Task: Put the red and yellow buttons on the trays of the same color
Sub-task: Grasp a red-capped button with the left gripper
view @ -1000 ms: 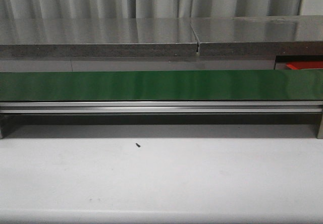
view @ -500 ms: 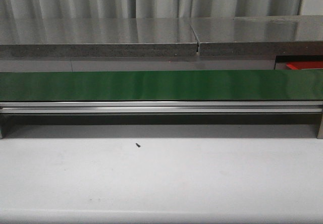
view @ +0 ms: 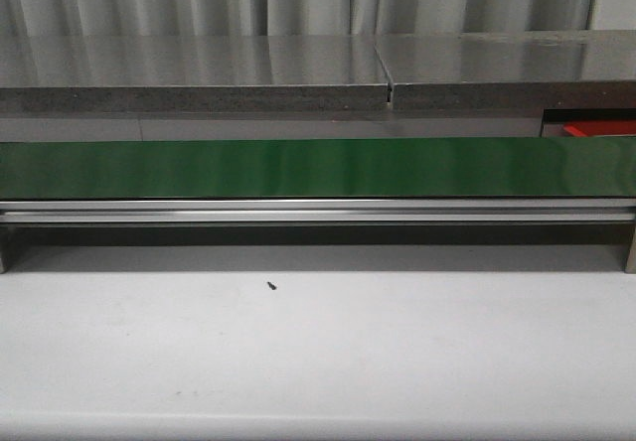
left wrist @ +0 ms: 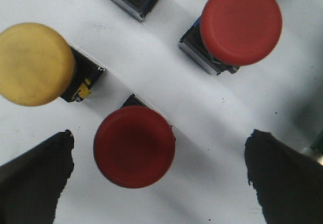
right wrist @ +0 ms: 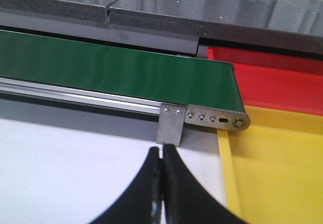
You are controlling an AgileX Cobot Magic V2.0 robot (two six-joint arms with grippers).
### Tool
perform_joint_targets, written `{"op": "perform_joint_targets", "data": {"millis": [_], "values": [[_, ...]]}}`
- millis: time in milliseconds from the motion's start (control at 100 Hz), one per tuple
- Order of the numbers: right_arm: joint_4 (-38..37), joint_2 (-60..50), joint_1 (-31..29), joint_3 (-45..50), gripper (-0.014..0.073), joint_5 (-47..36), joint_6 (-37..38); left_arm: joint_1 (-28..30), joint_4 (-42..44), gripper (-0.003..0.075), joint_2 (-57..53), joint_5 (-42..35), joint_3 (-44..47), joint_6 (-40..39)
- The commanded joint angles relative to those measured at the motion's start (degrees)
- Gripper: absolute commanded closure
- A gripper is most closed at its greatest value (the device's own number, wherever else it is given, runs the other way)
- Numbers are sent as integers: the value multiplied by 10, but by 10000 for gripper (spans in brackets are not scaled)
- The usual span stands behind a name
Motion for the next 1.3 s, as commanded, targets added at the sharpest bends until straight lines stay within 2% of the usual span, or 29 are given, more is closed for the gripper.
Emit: {"op": "perform_joint_targets", "data": {"millis": [0, 410, 480, 740, 860, 1070, 1290], "values": [[-6, -10, 0, 0, 662, -44, -1, 0, -6, 58, -16, -18, -22, -2], [-6, -10, 0, 0, 662, -44, -1, 0, -11, 75, 14, -13, -30, -2], [-6, -10, 0, 0, 662, -44, -1, 0, -11, 124, 14, -14, -30, -2], [-6, -10, 0, 0, 662, -44, -1, 0, -11, 417, 14, -25, -30, -2], [-6, -10, 0, 0, 662, -44, -1, 0, -11, 518, 14, -26, -30, -2], [-6, -10, 0, 0, 662, -44, -1, 0, -11, 631, 2, -23, -30, -2], [-6, -10, 0, 0, 662, -44, -1, -1, -19, 697, -76, -11, -30, 5]]}}
